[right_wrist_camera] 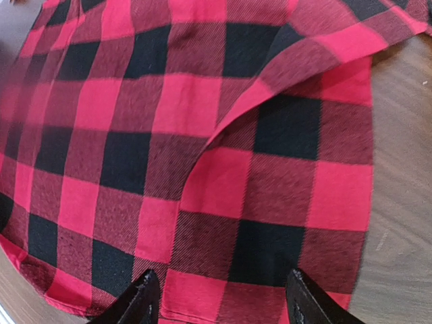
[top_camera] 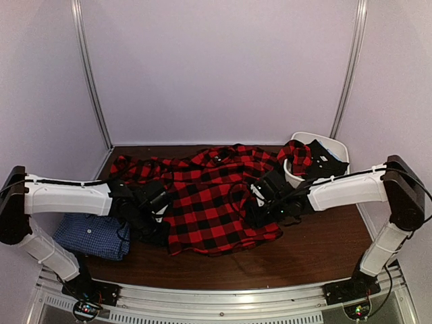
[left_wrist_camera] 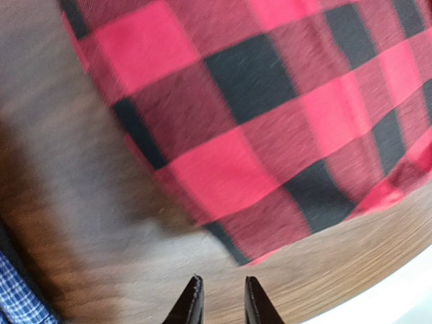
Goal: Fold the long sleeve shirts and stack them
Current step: Flatten out the crumpled shirt at the center of the board.
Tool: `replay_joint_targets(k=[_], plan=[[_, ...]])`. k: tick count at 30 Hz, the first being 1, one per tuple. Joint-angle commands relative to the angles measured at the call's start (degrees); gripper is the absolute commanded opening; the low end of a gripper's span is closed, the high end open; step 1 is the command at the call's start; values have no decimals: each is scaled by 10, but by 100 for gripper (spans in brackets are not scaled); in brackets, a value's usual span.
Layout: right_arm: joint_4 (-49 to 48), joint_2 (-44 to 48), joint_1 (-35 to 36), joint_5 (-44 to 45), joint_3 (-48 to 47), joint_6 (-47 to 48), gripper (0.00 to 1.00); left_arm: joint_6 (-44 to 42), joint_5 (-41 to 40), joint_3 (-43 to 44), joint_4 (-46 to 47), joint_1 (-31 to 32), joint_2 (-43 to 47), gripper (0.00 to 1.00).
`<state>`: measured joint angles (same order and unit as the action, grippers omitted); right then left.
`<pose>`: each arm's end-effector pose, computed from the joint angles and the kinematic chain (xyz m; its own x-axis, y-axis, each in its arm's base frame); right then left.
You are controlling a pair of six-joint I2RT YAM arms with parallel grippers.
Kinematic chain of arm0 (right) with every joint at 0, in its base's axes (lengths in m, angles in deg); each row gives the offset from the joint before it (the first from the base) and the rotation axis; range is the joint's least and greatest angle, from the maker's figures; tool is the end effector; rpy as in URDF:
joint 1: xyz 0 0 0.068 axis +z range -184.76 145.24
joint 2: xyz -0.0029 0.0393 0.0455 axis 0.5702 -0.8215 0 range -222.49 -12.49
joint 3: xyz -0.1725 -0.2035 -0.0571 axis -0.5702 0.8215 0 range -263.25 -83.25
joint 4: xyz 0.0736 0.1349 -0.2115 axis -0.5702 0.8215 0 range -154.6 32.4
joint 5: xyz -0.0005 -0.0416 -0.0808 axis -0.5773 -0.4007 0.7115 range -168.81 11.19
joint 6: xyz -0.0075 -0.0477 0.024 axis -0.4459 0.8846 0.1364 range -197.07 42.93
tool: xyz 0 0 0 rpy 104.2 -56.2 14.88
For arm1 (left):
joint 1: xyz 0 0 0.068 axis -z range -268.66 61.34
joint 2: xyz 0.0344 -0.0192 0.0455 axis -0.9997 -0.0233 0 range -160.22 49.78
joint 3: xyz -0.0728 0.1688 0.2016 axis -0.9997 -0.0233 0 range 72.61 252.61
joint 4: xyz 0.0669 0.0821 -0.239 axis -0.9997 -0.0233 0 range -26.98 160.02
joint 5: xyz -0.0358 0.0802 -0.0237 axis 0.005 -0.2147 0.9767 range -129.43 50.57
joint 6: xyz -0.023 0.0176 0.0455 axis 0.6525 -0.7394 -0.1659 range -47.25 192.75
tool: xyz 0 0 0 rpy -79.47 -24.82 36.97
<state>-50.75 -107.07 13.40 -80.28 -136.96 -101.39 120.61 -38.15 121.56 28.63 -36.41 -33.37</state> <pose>0.2186 0.2457 0.1724 -0.8069 -0.2843 -0.5178 -0.4636 0.8480 0.2569 0.1537 -0.1999 0.1815 -0.9865 0.0634 -0.1512 0.0932 0.9755 -0.1991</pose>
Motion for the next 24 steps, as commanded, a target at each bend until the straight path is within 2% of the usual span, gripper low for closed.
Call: replay_joint_targets(k=[1, 7, 12, 15, 24], plan=[[2, -20, 31, 12, -2, -9, 64, 23, 9, 34, 78, 2, -9, 23], [13, -32, 66, 42, -6, -8, 60, 3, 17, 100, 131, 2, -105, 23], [20, -54, 80, 66, -13, -6, 58, -4, 35, 95, 154, 1, -160, 21], [20, -69, 83, 72, -18, -5, 55, -1, 45, 71, 158, 1, -160, 16], [37, -88, 96, 96, -34, -7, 43, 24, 61, -30, 160, 2, -109, 16]])
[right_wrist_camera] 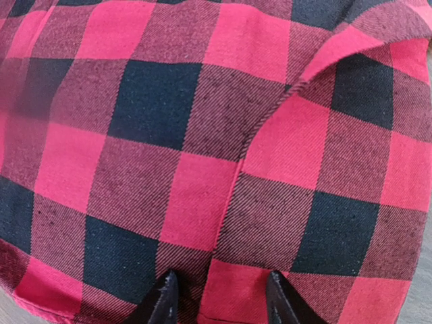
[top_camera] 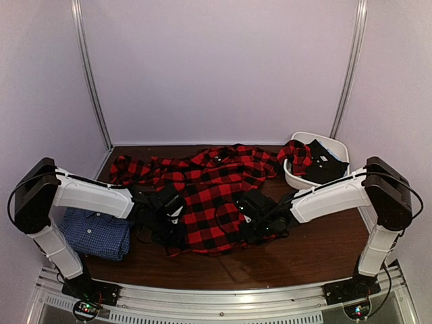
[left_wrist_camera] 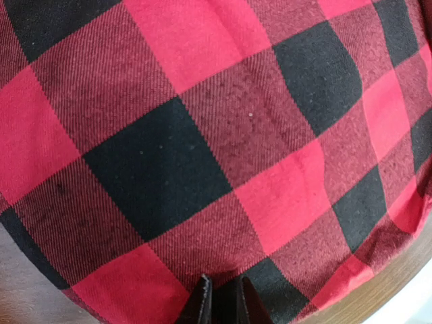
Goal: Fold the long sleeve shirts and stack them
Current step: Flatten out the crumpled shirt at the center of the board.
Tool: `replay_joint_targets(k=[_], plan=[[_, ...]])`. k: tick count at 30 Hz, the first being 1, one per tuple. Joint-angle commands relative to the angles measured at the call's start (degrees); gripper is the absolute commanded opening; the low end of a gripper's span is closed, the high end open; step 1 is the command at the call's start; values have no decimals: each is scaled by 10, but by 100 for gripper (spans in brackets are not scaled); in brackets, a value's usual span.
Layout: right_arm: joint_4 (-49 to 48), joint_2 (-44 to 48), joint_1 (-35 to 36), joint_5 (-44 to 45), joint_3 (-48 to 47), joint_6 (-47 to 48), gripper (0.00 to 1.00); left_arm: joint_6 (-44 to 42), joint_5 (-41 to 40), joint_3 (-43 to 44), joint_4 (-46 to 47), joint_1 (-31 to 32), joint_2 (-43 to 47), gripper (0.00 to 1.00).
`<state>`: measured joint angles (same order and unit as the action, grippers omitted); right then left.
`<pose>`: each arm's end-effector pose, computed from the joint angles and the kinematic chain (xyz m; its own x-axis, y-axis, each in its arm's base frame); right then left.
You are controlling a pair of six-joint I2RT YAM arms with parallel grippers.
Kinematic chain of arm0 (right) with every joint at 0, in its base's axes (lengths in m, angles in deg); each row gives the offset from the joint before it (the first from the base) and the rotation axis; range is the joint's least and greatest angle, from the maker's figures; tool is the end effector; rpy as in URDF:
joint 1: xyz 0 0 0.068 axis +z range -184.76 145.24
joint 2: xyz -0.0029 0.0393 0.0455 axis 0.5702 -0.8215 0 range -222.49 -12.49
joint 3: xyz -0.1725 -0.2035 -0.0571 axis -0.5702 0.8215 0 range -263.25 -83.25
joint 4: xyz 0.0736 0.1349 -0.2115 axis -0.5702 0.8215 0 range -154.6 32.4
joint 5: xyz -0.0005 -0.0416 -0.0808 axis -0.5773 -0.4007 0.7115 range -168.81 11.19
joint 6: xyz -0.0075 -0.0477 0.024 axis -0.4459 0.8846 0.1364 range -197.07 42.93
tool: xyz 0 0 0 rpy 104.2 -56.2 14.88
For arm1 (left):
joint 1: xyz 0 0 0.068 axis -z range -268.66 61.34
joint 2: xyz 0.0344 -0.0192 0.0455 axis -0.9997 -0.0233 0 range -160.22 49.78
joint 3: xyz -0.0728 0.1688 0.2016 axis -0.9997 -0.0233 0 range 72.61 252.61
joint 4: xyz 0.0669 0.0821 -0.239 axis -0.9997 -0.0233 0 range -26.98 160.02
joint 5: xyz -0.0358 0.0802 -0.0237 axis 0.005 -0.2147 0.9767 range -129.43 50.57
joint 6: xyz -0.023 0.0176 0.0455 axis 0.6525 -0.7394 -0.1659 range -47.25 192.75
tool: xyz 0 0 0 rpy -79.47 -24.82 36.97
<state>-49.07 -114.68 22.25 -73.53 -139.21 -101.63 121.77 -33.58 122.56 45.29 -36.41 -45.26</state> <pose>0.1880 0.2837 0.1398 -0.7734 -0.4317 -0.4641 -0.5389 0.8334 0.1229 0.1786 -0.2366 0.1427 -0.9869 0.0481 -0.1542 0.0964 0.9414 -0.3232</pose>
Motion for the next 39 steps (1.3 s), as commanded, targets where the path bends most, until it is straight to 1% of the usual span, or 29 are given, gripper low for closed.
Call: replay_joint_targets(k=[1, 5, 11, 13, 14, 22, 32, 37, 39], plan=[[23, -11, 8, 31, -12, -6, 41, 12, 17, -46, -7, 2, 12, 16], [33, -7, 10, 41, -15, -10, 31, 10, 20, -63, -8, 2, 17, 16], [51, 10, 10, 51, -21, -19, 8, 4, 15, -69, -19, 2, 14, 16], [64, 19, 10, 61, -24, -23, 1, -2, 14, -71, -27, 2, 12, 16], [71, 25, 10, 67, -26, -25, 0, -6, 13, -71, -32, 2, 11, 16], [146, 93, 1, 115, -8, -46, 0, -32, 11, -86, -76, 1, 14, 16], [219, 184, -54, 110, 115, -97, 0, -44, 35, -133, -123, 2, 38, 16], [226, 209, -50, 48, 135, -133, 0, -32, 67, -149, -134, 2, 60, 15], [231, 213, -48, 23, 149, -148, 0, -27, 61, -154, -150, 2, 70, 15]])
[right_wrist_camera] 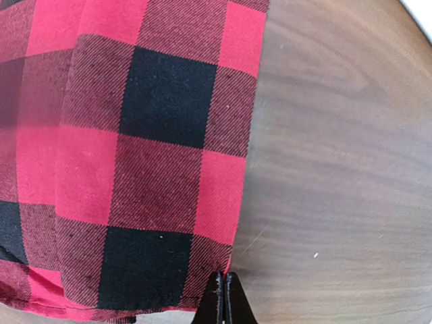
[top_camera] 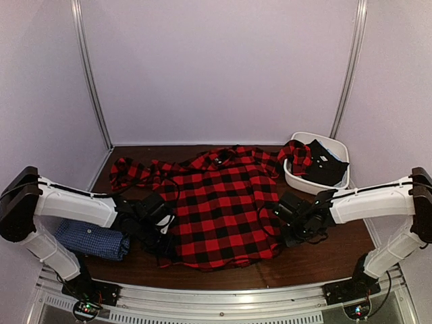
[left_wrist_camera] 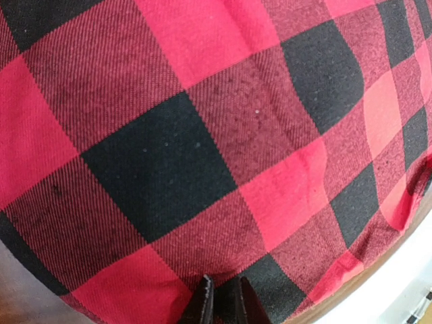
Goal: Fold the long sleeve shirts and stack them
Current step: Flatten out the crumpled shirt at the center of the board.
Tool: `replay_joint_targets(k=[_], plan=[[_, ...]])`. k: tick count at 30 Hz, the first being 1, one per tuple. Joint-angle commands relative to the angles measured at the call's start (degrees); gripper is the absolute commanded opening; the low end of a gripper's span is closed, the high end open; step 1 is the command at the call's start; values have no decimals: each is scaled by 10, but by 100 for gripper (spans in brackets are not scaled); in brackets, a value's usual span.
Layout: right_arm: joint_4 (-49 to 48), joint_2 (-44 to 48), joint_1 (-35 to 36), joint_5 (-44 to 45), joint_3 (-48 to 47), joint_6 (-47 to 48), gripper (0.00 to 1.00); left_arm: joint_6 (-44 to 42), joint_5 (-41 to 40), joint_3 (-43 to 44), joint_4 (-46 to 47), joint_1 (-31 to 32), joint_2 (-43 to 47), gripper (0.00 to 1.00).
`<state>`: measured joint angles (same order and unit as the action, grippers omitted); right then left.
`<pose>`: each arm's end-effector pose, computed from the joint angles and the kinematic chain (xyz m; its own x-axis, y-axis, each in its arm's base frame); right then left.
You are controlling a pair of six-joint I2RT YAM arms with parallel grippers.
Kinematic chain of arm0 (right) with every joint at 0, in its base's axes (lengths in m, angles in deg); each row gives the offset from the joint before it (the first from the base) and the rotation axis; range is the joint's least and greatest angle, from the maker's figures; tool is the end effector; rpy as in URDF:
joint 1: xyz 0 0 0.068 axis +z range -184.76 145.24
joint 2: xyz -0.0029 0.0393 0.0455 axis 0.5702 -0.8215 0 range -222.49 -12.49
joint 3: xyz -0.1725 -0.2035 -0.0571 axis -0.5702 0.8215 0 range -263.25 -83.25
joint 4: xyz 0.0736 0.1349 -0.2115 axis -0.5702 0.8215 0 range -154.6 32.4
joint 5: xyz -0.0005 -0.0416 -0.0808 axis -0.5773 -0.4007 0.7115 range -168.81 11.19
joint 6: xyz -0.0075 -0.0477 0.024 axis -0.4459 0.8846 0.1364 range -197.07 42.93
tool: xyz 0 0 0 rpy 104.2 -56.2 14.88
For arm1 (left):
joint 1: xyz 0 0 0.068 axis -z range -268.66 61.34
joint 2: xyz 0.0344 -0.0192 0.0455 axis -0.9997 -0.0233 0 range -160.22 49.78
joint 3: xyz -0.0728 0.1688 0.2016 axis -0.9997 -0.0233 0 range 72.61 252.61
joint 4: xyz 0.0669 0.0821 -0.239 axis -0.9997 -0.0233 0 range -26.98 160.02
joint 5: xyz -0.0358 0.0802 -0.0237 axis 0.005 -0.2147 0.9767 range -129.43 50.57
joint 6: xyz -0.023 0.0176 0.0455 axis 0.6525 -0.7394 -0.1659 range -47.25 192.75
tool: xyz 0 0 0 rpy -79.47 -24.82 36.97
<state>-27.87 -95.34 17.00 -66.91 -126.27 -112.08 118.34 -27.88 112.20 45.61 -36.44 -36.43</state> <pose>0.1536 0.1832 0.1589 -0.9169 -0.2568 -0.3055 -0.2600 0.9651 -0.0310 0.1474 -0.2019 0.1372 -0.9870 0.1312 -0.0925 0.1562 0.9179 -0.3648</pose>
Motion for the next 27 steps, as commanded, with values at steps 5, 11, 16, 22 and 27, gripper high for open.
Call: replay_joint_targets(k=[5, 11, 16, 22, 27], plan=[[42, 49, 32, -91, 52, -93, 0, 21, 7, -55, -176, 2, 8, 15], [68, 117, 64, -142, 96, -145, 0, 19, 4, -29, -198, 1, 23, 15], [94, 137, 70, -136, 75, -159, 17, -6, -19, 63, -210, -7, 9, 19], [121, 100, 65, -49, -40, -127, 53, -74, -21, 212, -167, -65, -64, 24], [49, 36, 23, -18, -120, -69, 56, -108, -22, 348, -91, -103, -169, 26]])
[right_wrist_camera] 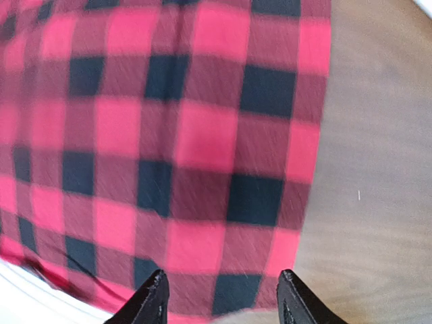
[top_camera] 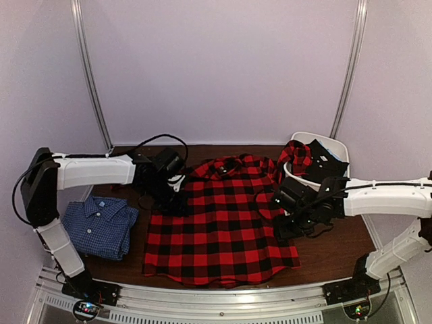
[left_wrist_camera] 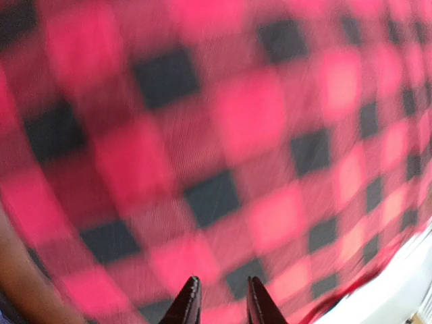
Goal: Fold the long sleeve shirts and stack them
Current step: Flatten out the crumpled shirt at the center of the board.
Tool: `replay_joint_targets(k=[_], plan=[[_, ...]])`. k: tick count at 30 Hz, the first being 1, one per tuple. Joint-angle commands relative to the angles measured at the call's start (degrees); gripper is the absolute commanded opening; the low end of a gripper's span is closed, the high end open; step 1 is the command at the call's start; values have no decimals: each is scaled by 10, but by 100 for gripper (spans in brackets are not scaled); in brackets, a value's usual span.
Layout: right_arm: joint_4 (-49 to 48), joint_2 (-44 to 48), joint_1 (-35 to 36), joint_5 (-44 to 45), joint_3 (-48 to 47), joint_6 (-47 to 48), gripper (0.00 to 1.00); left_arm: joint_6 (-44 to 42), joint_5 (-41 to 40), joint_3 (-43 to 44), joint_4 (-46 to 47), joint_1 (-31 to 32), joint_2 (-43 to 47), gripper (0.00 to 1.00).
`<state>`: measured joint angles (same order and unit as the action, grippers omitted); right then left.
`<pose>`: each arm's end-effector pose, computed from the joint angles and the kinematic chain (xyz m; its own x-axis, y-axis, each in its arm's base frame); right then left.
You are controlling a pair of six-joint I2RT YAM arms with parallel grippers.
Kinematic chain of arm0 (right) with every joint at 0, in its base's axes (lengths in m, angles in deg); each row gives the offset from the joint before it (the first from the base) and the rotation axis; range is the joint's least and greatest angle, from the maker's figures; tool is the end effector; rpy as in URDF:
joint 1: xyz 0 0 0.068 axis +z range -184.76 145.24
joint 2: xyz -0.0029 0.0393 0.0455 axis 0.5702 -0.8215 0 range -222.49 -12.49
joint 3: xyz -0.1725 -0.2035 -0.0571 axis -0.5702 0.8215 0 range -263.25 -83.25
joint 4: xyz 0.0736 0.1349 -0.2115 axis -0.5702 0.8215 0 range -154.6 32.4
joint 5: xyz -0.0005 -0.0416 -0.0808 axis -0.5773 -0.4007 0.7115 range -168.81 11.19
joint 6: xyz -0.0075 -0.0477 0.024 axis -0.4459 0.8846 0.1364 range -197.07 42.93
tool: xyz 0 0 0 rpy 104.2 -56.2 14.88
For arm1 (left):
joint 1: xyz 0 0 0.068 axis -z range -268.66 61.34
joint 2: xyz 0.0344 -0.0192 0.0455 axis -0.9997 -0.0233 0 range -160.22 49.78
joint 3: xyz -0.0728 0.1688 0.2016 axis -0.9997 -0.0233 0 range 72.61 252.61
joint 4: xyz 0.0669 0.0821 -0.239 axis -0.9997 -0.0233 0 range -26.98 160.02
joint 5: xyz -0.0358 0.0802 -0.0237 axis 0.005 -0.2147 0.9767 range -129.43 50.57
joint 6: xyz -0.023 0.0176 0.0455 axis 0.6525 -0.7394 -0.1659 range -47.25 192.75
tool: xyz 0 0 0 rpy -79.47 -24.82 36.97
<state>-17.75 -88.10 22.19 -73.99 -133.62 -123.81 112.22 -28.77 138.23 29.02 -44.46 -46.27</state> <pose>0.1307 0.1956 0.2150 -0.9536 -0.1352 -0.2690 -0.1850 0.9681 0.1691 0.2278 -0.2308 0.2004 -0.9869 0.0886 -0.1346 0.1297 0.9322 -0.3378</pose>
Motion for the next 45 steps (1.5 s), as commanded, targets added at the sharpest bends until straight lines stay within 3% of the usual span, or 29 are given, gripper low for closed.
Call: replay_joint_targets(k=[1, 8, 16, 24, 32, 38, 45], plan=[[-70, -48, -40, 54, -58, 58, 56, -49, -29, 114, 85, -24, -94, 28], [-241, -98, -100, 32, -76, 108, 58, -41, -76, 249, 143, -35, -228, 38], [-353, -150, -115, -26, -78, 124, 58, -20, -125, 303, 187, -58, -308, 48], [-393, -174, -115, -65, -54, 122, 58, -9, -123, 330, 205, -115, -348, 48], [-403, -180, -113, -81, -36, 124, 58, -16, -122, 414, 199, -164, -395, 48], [-404, -180, -110, -87, -26, 122, 58, 4, -77, 495, 189, -207, -454, 48], [-400, -171, -108, -82, -10, 121, 58, 17, -47, 518, 202, -235, -465, 48]])
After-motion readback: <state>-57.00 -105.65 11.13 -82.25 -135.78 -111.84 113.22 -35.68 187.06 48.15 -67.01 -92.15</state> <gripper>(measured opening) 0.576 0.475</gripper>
